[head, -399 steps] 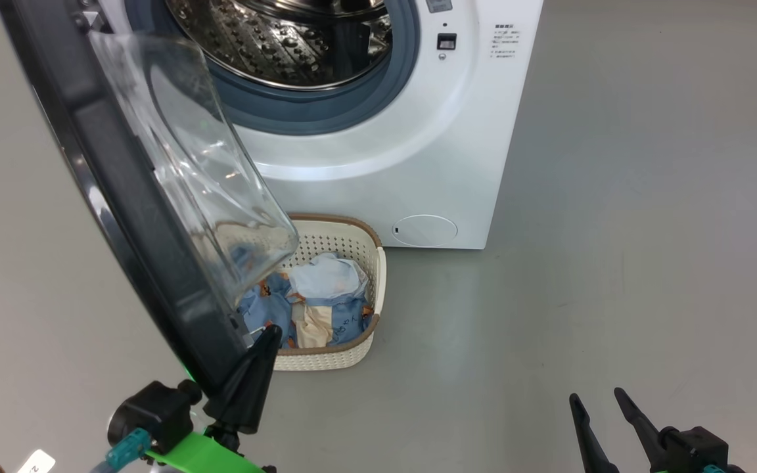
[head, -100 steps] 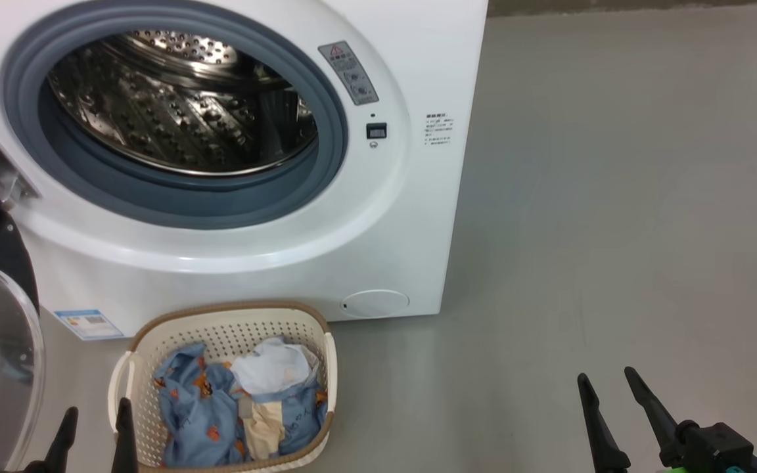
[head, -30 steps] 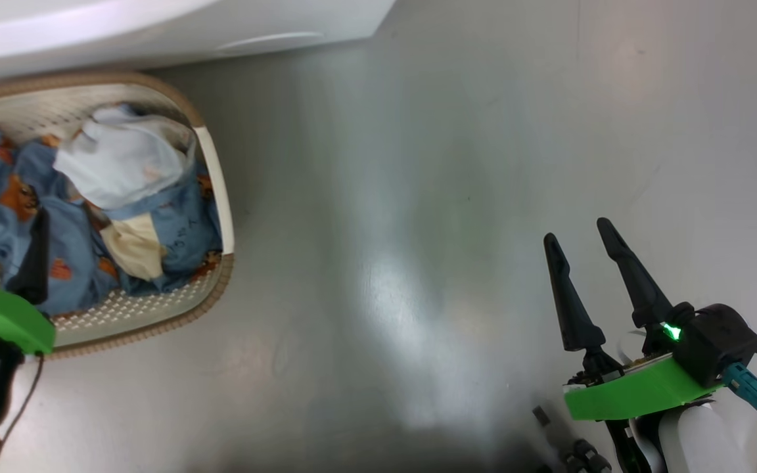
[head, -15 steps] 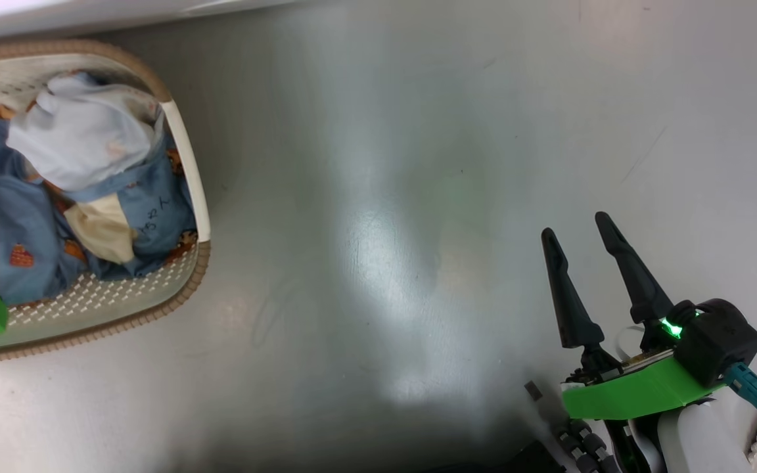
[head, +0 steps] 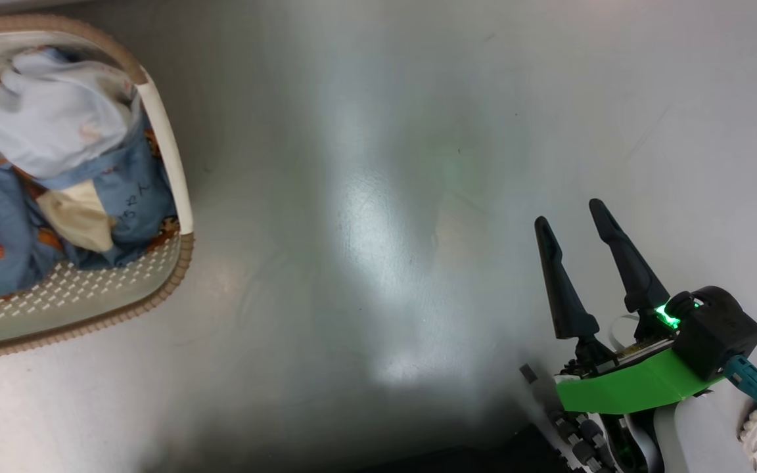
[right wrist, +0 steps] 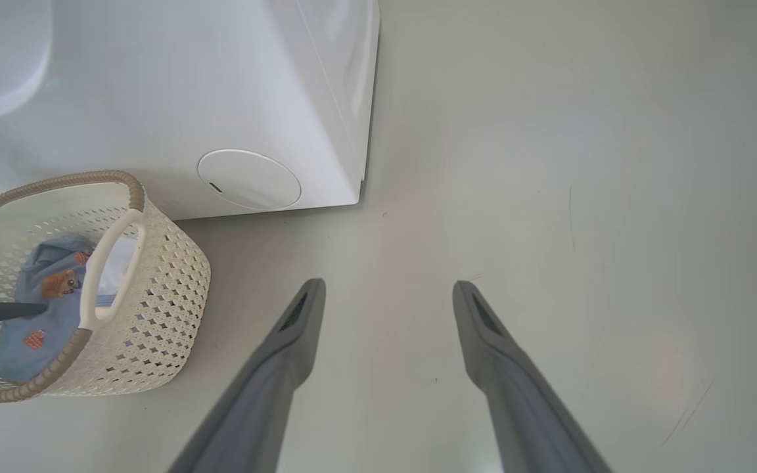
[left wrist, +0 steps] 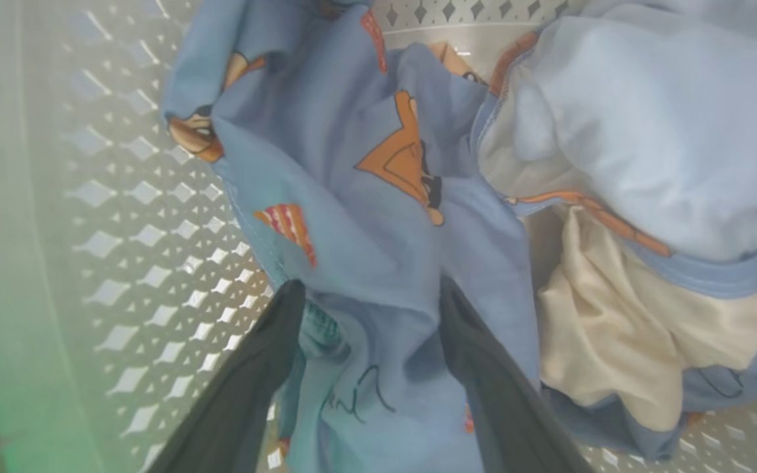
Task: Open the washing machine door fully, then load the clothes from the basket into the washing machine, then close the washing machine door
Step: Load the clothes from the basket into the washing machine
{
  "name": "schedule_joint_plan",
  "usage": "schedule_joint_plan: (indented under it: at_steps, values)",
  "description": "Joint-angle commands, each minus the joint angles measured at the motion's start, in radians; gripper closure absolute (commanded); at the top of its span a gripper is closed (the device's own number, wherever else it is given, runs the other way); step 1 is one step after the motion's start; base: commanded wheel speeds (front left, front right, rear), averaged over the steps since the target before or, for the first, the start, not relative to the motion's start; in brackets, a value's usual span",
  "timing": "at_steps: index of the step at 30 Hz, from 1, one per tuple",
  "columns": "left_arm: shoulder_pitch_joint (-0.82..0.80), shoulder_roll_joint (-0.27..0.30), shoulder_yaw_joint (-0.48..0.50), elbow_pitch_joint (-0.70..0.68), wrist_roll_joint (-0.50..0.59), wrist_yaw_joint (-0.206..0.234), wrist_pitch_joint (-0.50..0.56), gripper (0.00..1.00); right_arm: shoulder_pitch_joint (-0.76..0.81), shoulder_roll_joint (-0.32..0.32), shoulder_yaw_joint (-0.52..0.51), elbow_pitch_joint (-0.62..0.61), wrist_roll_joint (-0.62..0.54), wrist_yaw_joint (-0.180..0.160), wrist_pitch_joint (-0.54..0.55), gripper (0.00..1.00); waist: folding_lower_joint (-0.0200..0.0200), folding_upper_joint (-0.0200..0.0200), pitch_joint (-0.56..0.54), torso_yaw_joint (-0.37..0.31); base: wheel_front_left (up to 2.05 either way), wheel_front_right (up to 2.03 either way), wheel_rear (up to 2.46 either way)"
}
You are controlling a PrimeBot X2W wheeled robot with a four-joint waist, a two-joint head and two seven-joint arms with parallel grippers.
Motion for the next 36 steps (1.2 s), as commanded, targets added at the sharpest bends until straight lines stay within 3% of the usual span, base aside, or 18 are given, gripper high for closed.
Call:
schedule_joint_plan:
  at_steps: [1, 10, 11, 12, 13, 22, 36]
  values:
    - [0.01, 0.064, 0.019, 0.007, -0.011, -0.002, 0.005, 0.0, 0.028, -0.003, 0.028, -0.02, 0.011, 0.002, -0.005, 0.0, 0.0, 0.0, 0.009, -0.008, 0.0, 0.0, 0.0]
    - [-0.017, 0.079, -0.027, -0.01, -0.037, -0.002, 0.038, 0.0, 0.031, -0.003, 0.039, -0.031, 0.023, 0.002, -0.005, 0.0, 0.0, 0.0, 0.041, -0.031, 0.0, 0.0, 0.0]
    - [-0.018, 0.08, -0.034, -0.014, -0.04, -0.002, 0.038, 0.08, 0.031, -0.003, 0.038, -0.032, 0.023, 0.002, -0.005, 0.0, 0.0, 0.0, 0.043, -0.032, 0.0, 0.0, 0.0]
    - [-0.017, 0.08, -0.042, -0.019, -0.042, -0.002, 0.039, 0.63, 0.03, -0.003, 0.038, -0.032, 0.023, 0.002, -0.005, 0.0, 0.0, 0.0, 0.044, -0.033, 0.0, 0.0, 0.0]
    - [-0.016, 0.081, -0.048, -0.023, -0.046, -0.002, 0.038, 1.0, 0.03, -0.003, 0.037, -0.031, 0.024, 0.002, -0.005, 0.0, 0.0, 0.0, 0.044, -0.033, 0.0, 0.0, 0.0]
    - [0.019, 0.064, -0.082, -0.044, -0.099, -0.002, -0.024, 1.0, 0.015, -0.003, 0.03, -0.015, 0.026, 0.002, -0.005, 0.0, 0.0, 0.0, -0.013, -0.016, 0.0, 0.0, 0.0]
    - [0.097, 0.025, -0.15, -0.099, -0.164, -0.002, -0.15, 1.0, 0.006, -0.003, 0.021, 0.046, 0.011, 0.002, -0.005, 0.0, 0.0, 0.0, -0.193, 0.028, 0.0, 0.0, 0.0]
